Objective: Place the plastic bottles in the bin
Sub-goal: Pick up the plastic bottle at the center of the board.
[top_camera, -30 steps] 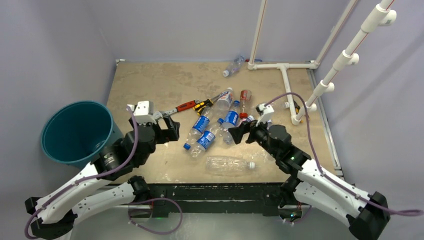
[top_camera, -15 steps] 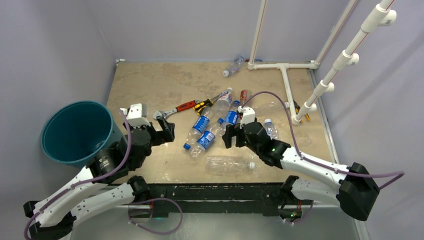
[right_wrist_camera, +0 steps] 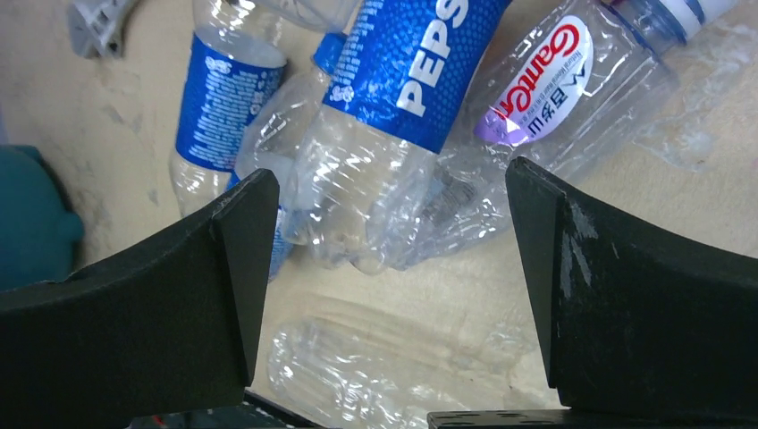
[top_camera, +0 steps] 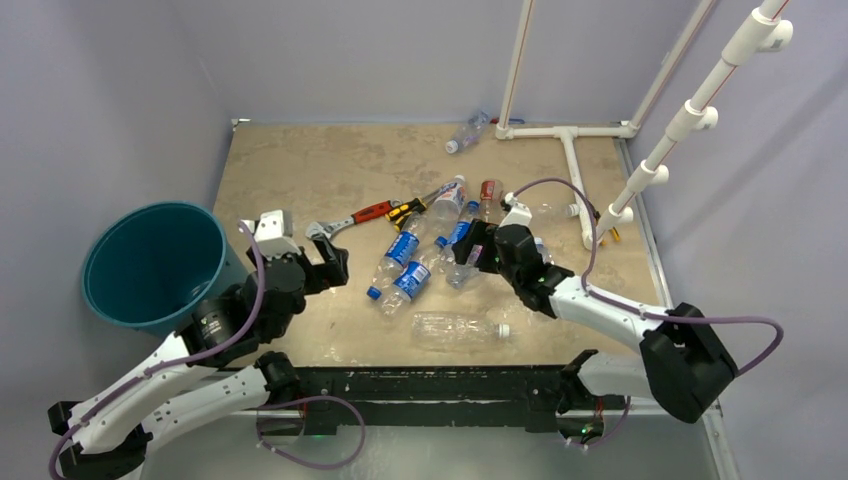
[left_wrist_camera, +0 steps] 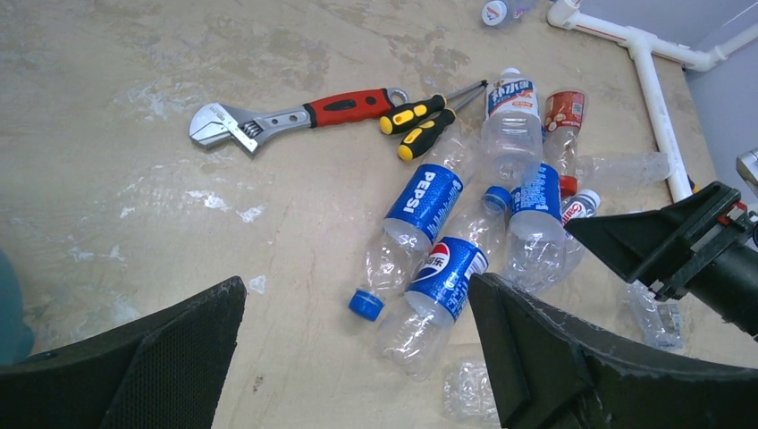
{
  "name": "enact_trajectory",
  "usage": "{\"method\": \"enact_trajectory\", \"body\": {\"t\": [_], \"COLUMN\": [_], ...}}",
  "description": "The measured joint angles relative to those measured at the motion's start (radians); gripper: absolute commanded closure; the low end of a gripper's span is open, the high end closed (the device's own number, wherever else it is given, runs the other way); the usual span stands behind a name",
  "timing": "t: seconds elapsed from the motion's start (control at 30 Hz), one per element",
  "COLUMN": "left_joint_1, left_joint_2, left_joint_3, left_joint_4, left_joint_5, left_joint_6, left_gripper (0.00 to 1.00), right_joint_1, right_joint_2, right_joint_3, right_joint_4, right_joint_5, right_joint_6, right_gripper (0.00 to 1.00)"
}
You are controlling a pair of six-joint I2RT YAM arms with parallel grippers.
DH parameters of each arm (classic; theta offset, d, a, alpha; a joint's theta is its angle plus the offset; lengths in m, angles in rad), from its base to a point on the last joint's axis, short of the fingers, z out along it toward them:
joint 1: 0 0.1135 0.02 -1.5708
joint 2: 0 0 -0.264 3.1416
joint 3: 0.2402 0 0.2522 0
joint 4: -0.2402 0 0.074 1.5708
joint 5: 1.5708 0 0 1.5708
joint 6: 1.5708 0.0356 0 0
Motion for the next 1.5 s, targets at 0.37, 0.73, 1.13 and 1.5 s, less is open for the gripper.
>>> {"method": "enact_trajectory", "body": {"t": [0.37,0.73,1.13,1.5], "left_joint_1": [0.000,0.000,0.000,0.000], "left_joint_2": [-0.038,-0.039,-0.009,0.051], "left_joint_3": [-0.001,-0.001,0.001,0.073], "left_joint_4": [-0.015,-0.027,-0.011,0.026], "left_joint_5": [-0.016,-0.018,0.001,0.044], "left_joint_6": [-0.016,-0.024,-0.014,0.032], "left_gripper": [0.04,0.04,0.04,0.02], "right_joint_1": [-0.060,-0.074,-0.074,-0.073], "right_joint_2": [0.151,0.241,0.184,-0.138], "right_joint_3": [0.013,0.019,0.020,0.032], "right_joint_4": [0.142,0.186,0.151,0.063], "right_joint_5": [-0.133,-0.154,-0.156,-0.211], "right_joint_6": [0.092,0.114,0.076,-0.087], "right_gripper": [0.16,0.32,0.50,0.50]}}
